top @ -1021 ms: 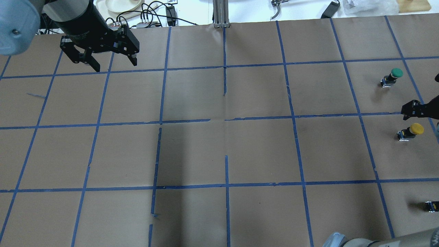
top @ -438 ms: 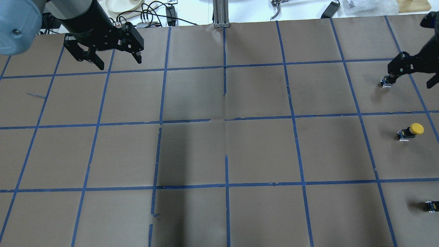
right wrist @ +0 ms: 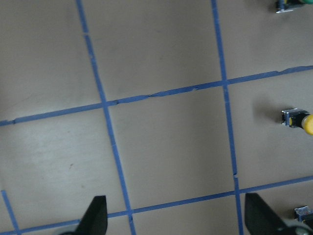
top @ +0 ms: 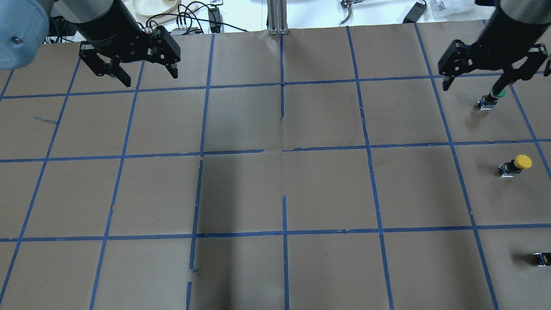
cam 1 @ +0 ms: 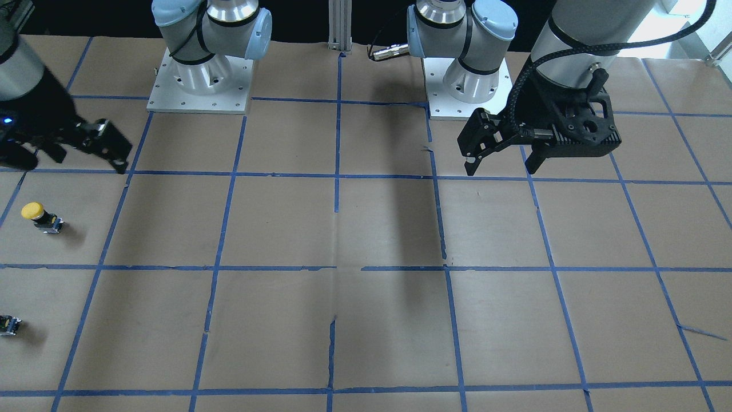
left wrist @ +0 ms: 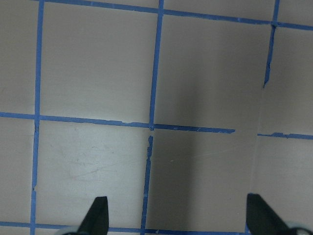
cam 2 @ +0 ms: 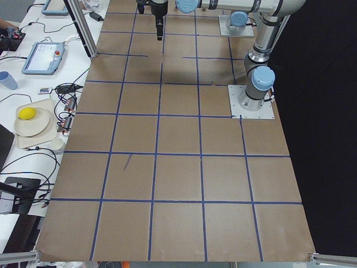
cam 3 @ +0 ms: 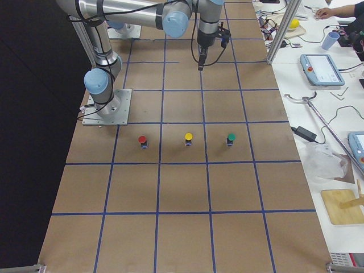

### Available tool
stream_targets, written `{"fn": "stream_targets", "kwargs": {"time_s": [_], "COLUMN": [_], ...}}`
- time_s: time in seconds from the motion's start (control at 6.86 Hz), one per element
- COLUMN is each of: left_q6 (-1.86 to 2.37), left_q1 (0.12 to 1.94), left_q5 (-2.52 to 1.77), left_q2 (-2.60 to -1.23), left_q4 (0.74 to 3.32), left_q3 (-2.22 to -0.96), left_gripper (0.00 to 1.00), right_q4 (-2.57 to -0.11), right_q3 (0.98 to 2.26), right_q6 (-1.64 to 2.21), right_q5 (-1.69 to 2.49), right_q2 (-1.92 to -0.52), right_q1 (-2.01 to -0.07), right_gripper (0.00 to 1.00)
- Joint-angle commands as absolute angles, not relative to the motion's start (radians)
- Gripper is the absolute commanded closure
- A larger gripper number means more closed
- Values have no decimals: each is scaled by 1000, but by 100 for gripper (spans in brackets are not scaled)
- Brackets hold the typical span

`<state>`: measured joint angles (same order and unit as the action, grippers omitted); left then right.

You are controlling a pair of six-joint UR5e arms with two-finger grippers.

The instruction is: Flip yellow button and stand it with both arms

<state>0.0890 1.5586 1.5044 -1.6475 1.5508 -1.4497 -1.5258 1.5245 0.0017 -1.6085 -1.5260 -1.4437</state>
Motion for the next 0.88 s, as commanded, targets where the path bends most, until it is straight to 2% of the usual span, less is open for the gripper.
{"fn": "stream_targets", "kwargs": {"time_s": [0.0,0.29,0.73], "left_q6": [89,89,89], "left_q1": [1555,1555,1554], "left_q5": [1491,1488,1488], "left_q2": [-1647,-1643,-1641], "left_q4": [1551,1551,1551], "left_q3": [-1450,-1450,-1450], "left_gripper": [1,1,1], "right_q4": [-1500,-1503,-1526], "right_q3": [1494,1471,1459], "right_q6": [31,32,34], "right_q5": [-1600,-1534,-1485], "right_q2": [-1555,-1565,-1551], "right_q1": [-1648,-1707,-1683], "right_gripper": [0,0,0]}}
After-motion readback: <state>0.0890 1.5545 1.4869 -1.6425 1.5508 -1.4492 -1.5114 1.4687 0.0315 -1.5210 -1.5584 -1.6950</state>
